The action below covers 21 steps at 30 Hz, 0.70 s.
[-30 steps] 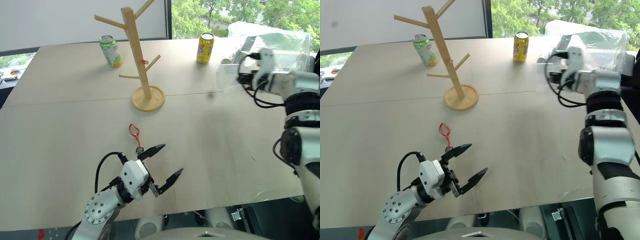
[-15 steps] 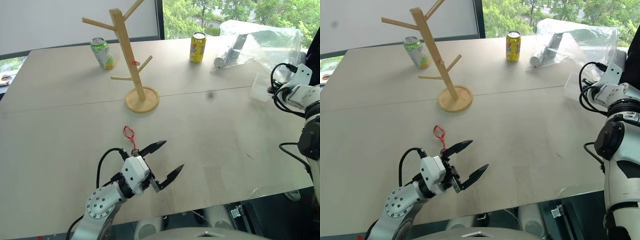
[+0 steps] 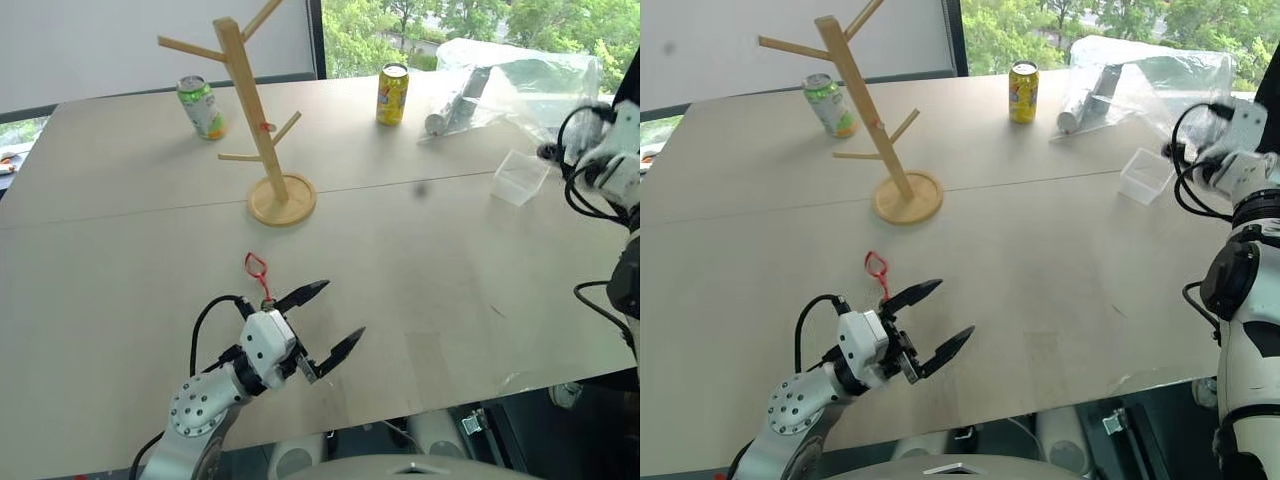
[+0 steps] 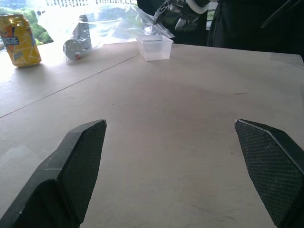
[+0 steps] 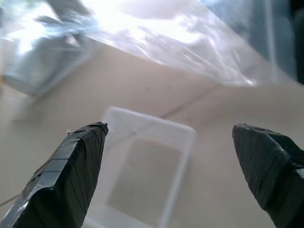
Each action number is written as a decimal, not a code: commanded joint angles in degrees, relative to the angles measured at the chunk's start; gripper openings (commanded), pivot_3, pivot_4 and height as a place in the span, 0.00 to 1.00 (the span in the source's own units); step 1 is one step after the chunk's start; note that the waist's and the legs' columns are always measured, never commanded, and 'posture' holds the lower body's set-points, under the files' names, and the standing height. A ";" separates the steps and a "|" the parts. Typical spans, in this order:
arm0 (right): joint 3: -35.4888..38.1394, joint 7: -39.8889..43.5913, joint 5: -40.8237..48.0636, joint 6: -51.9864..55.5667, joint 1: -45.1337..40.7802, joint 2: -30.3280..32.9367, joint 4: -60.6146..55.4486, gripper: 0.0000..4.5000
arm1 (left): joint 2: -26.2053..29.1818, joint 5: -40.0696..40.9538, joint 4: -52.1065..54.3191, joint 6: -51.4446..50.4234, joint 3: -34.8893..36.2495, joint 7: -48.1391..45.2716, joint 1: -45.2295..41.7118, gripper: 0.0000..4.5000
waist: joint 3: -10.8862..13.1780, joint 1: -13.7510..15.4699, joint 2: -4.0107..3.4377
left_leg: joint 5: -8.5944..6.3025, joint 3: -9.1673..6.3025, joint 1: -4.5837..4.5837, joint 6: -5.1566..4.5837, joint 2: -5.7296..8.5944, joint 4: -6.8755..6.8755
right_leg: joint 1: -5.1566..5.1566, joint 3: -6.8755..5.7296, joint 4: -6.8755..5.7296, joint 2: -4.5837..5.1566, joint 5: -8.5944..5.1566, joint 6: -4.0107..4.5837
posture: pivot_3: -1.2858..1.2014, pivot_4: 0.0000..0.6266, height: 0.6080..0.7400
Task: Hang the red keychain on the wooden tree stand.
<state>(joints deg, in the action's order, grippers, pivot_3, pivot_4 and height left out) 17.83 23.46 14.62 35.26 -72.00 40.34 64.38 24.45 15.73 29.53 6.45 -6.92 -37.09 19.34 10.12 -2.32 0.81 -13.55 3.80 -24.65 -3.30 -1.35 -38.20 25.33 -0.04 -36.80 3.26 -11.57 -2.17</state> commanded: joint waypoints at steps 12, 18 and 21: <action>-12.89 44.16 10.09 -21.34 51.79 -3.82 -66.59 1.00 | -17.82 0.16 12.94 -46.99 15.97 42.47 -14.96 1.00 | -0.12 2.88 0.18 | -0.01 -0.47 -0.06 -0.02 0.04 -0.37 | -0.32 -0.33 0.01 0.02 0.15 -0.28 | 0.52 0.24 1.00; -17.56 53.84 5.98 -39.29 57.97 -3.53 -61.36 1.00 | -19.82 1.21 17.50 -62.52 18.46 46.66 -17.58 1.00 | -0.13 2.90 0.31 | -0.01 -0.52 0.32 -0.01 0.05 -0.43 | -0.71 -0.34 0.06 -0.10 0.02 -0.41 | 0.52 0.24 1.00; -18.34 54.16 5.95 -42.18 57.32 -5.35 -57.68 1.00 | -21.62 2.67 19.69 -68.89 19.06 47.43 -18.85 1.00 | -0.13 2.93 0.31 | -0.01 -0.53 0.35 0.00 0.04 -0.43 | -0.73 -0.32 0.05 -0.13 0.12 -0.25 | 0.52 0.24 1.00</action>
<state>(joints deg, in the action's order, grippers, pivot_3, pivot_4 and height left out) -0.59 76.87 20.24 -3.72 -13.65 35.76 5.19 3.92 17.10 44.94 -57.91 11.77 9.29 1.58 9.99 0.61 1.12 -13.55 3.27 -24.28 -3.30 -1.31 -38.63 24.58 -0.35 -36.75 3.13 -11.44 -2.42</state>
